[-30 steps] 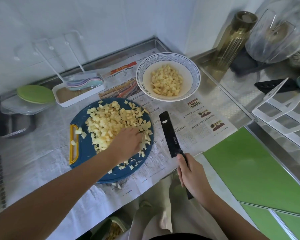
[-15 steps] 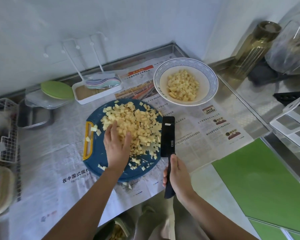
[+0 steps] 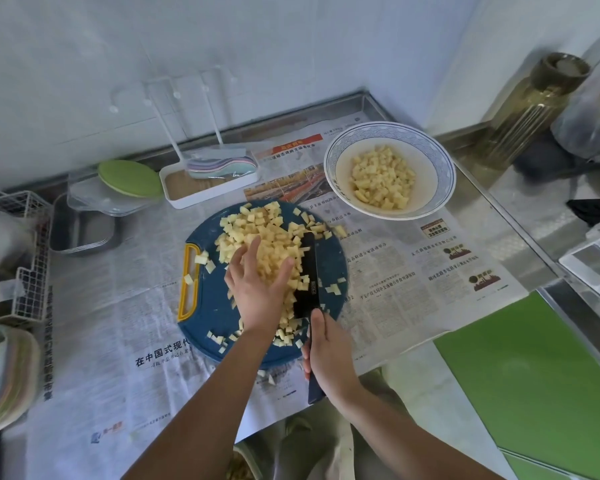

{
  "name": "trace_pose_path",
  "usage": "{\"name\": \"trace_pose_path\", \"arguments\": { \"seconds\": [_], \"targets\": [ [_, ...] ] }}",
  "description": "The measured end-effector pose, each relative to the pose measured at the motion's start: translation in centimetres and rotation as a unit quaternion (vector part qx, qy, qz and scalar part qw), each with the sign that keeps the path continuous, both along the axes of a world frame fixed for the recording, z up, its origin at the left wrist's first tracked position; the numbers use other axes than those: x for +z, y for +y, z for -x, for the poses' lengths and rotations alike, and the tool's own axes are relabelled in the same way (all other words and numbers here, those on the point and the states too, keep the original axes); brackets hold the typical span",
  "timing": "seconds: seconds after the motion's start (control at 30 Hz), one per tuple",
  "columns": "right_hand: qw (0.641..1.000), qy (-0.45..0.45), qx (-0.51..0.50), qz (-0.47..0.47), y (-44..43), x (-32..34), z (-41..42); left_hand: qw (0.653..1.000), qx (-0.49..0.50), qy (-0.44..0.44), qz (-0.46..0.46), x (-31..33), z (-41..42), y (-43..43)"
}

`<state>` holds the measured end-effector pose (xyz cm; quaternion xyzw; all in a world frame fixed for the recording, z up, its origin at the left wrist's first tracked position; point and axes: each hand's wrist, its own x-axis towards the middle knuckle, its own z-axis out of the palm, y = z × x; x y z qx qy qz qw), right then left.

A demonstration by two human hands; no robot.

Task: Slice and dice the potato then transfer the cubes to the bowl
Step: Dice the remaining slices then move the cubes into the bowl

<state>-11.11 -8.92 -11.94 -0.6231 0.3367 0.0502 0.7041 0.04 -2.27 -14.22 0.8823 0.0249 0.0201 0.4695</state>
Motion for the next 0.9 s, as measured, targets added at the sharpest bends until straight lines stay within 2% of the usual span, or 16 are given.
{"name": "trace_pose_path", "arguments": {
  "seconds": [0.33,0.53,0.9],
  "targets": [
    [0.965,-0.041,0.137,0.218,1.1,-1.0,-0.6,0.994,0.059,-0.005,0.087,0.8,-0.1,-0.6],
    [0.961,-0.045,0.159,0.222,0.9,-1.0,-0.2,0.988,0.081,-0.032,0.126,1.1,0.2,-0.8],
    [0.955,-0.065,0.183,0.225,-0.5,0.8,-0.7,0.984,0.104,-0.073,0.124,2.4,-0.1,-1.3]
  ]
}}
